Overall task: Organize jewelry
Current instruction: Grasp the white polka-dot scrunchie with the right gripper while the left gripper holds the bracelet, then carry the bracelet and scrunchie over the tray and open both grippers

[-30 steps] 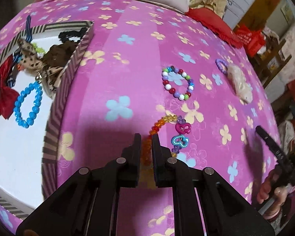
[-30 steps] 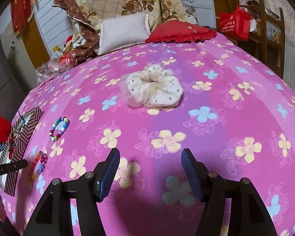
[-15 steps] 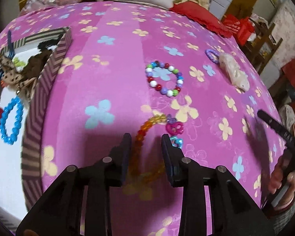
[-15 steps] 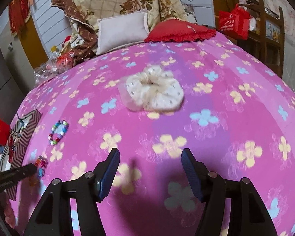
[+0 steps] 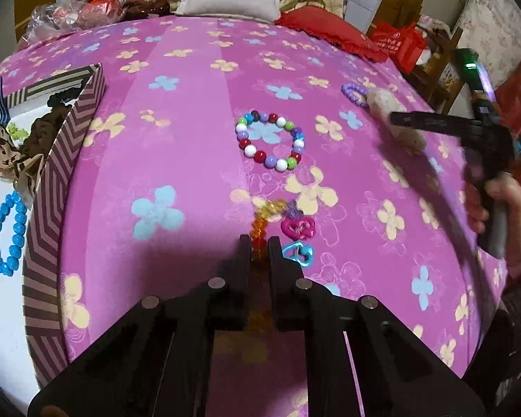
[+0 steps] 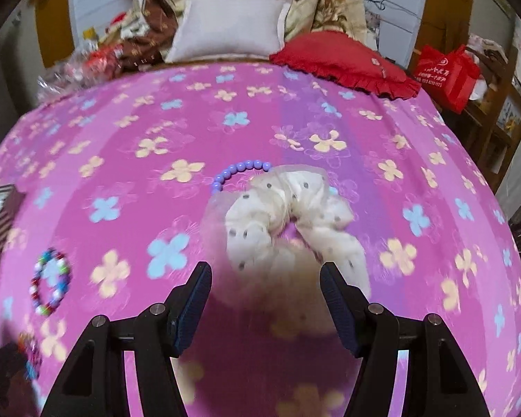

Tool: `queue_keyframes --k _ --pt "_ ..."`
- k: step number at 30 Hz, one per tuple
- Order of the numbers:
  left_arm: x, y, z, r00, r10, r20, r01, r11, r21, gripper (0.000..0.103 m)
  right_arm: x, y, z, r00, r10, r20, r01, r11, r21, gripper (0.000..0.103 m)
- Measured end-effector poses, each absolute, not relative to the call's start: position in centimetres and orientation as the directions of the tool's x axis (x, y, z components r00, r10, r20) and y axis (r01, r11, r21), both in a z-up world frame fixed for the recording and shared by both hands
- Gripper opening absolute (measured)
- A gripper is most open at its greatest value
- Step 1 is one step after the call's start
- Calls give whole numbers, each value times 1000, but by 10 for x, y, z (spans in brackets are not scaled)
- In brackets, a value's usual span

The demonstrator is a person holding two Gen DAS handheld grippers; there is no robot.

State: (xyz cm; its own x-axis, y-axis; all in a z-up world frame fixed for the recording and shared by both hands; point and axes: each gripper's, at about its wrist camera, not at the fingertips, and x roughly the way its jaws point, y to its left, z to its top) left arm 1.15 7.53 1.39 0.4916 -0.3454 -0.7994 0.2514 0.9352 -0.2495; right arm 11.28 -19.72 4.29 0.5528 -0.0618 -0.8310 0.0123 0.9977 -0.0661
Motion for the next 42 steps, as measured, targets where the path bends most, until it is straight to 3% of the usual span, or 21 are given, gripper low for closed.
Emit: queue_keyframes --k 3,4,5,8,18,28,34,37,42 --pt "12 77 14 476 -370 -798 251 927 -279 8 123 -196 34 530 -94 -843 29 995 -92 54" --pt "12 77 14 465 -383 -798 253 921 -294 8 123 -196 33 529 -96 -843 34 995 -92 36" --pt "11 78 15 459 -395 -796 256 916 -308 8 123 -197 31 522 -95 -848 40 995 -87 26" --pt "4 77 28 480 -409 -776 271 911 -312 8 114 -203 37 529 -71 -845 58 997 -48 17" --pt "-26 112 97 585 -493 -644 289 869 -402 8 48 -198 103 604 78 -793 27 993 118 16" --pt "-58 210 128 710 -384 -591 131 896 -424 8 5 -87 136 550 326 -769 -201 945 257 16" --pt "-62 278 117 749 -215 -627 -60 920 -388 8 -7 15 140 459 452 -765 -357 882 307 16" --pt "-56 306 96 711 -118 -693 -176 925 -338 8 -10 56 138 419 492 -763 -406 853 327 16" --pt "-48 347 50 573 -69 -817 -366 870 -330 8 -18 132 127 361 509 -781 -510 809 291 16"
